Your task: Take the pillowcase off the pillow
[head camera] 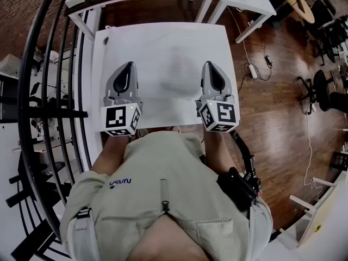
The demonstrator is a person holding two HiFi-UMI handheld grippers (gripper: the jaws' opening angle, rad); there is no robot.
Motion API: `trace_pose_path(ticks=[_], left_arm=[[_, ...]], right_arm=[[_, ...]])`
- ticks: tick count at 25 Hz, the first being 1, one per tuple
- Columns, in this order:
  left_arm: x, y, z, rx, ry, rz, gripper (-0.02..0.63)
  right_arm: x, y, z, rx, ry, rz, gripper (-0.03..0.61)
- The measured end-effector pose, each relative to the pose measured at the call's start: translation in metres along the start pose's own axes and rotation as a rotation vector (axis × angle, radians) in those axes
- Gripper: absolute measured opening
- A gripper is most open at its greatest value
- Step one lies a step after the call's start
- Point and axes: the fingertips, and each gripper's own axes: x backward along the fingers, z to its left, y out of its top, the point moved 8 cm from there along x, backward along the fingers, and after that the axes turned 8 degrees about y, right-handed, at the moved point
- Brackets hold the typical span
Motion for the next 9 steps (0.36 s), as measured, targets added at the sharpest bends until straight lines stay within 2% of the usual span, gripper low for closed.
trace_pose_path(ticks=[9], left_arm=[[0.0013, -0.0048, -0.0002, 0.003, 0.000, 0.014, 0.005]], right_arm=[[-0.0009, -0.0028, 0.0006, -0.001, 0.002, 0.012, 0.000]])
